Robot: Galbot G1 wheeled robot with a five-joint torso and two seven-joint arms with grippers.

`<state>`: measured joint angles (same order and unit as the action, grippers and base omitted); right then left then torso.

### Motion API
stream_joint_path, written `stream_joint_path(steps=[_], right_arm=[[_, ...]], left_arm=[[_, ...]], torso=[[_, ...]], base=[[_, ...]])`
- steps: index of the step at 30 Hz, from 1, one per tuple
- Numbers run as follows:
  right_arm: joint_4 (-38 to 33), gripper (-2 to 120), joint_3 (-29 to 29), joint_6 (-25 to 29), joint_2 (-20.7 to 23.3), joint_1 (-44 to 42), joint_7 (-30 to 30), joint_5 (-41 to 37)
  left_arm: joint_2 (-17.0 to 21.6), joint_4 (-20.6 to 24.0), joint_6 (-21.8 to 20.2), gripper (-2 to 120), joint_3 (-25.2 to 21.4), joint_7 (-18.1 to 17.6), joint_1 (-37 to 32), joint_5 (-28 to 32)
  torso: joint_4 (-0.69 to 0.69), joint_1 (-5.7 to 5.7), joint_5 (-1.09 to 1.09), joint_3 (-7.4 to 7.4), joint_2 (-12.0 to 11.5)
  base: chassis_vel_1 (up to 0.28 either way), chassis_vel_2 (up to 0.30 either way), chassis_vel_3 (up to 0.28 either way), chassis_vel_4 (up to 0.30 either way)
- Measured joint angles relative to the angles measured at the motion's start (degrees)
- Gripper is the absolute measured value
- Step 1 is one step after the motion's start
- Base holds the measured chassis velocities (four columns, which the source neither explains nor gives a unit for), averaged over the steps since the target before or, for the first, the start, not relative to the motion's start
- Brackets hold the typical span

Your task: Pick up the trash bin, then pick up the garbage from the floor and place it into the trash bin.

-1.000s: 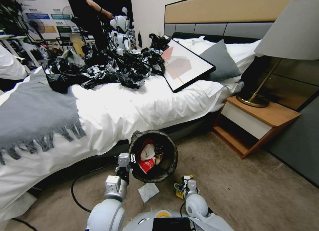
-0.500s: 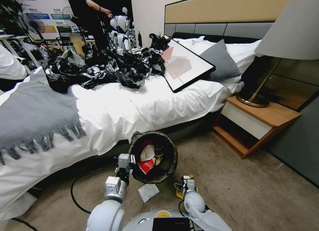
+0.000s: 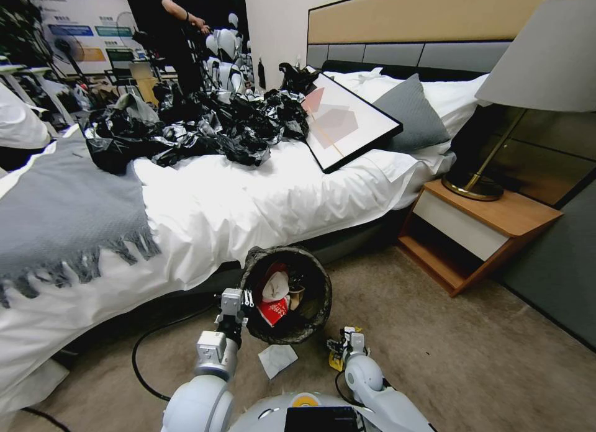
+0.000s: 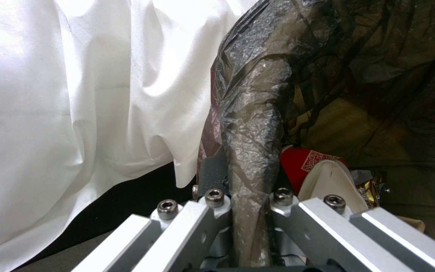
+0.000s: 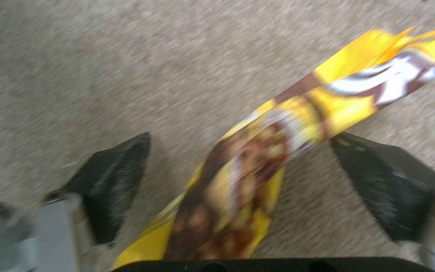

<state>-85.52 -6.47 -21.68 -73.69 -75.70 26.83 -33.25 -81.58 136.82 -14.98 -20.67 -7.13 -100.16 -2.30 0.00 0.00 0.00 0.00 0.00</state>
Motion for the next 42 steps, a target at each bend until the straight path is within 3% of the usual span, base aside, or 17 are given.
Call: stream_joint_path(steps=[1, 4, 12, 19, 34, 42], right_arm=[[0.0, 80, 0.0, 0.0, 0.0, 0.0, 0.0, 0.0], [0.0, 54, -0.2, 0.7, 0.0, -0.1, -0.4, 1.0], [-0.2, 31, -0.3, 1.2, 0.4, -0.1, -0.7, 1.5], [-0.2, 2, -0.6, 1.9, 0.4, -0.1, -1.2, 2.3], [0.1, 0, -1.9, 4.5, 0.9, -0.6, -2.5, 4.4], [-5.4, 0, -6.4, 11.6, 0.3, -0.7, -0.5, 8.3]], left_arm=[[0.0, 0.0, 0.0, 0, 0.0, 0.0, 0.0, 0.0], [0.1, -0.1, 0.0, 0, 0.1, 0.0, 0.0, 0.0], [0.3, -0.1, 0.0, 0, 0.1, 0.0, 0.0, 0.0], [0.4, -0.2, 0.0, 0, 0.3, 0.1, 0.2, 0.0], [0.6, -0.2, 0.0, 0, 0.4, 0.1, 0.1, -0.1], [0.9, -0.6, -0.3, 0, 0.4, 0.2, 0.3, -0.1]], torso=[[0.0, 0.0, 0.0, 0.0, 0.0], [0.0, 0.0, 0.0, 0.0, 0.0], [0.0, 0.0, 0.0, 0.0, 0.0], [0.0, 0.0, 0.0, 0.0, 0.0], [0.0, 0.0, 0.0, 0.0, 0.0], [0.0, 0.0, 0.0, 0.0, 0.0]], base=[[0.0, 0.0, 0.0, 0.0], [0.0, 0.0, 0.0, 0.0], [0.0, 0.0, 0.0, 0.0], [0.0, 0.0, 0.0, 0.0], [0.0, 0.0, 0.0, 0.0], [0.0, 0.0, 0.0, 0.0]])
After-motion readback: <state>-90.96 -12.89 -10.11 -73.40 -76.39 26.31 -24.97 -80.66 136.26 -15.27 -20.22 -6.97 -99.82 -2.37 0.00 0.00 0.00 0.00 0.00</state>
